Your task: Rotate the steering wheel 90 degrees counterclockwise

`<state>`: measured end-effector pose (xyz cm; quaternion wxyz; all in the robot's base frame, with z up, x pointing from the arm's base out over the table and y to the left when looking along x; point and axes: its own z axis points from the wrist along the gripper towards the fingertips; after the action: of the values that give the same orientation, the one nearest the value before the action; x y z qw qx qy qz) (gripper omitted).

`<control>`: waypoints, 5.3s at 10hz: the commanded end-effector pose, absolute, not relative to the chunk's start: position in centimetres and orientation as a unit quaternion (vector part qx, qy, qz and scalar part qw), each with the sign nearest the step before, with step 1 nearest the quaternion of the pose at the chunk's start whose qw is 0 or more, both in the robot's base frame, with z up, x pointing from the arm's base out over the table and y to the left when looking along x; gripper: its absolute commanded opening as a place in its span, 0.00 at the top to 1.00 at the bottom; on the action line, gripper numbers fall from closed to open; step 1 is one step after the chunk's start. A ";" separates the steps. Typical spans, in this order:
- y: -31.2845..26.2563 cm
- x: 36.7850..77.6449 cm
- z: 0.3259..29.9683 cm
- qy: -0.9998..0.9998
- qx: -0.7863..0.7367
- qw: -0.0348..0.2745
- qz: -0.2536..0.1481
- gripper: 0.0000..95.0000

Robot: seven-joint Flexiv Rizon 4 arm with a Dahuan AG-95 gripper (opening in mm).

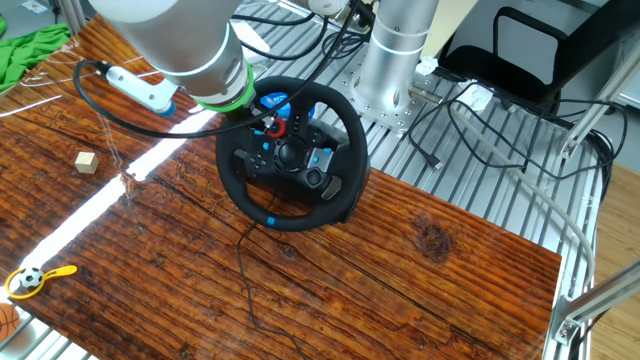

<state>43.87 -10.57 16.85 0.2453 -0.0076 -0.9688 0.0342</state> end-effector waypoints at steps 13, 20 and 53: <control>-11.2 45.1 16.7 -0.966 0.006 0.258 0.027 1.00; -10.6 46.2 16.0 -0.967 0.003 0.254 0.022 1.00; -8.0 48.9 14.4 -0.974 -0.002 0.227 -0.009 1.00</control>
<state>49.10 -7.93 14.48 0.2354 -0.0030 -0.9718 -0.0116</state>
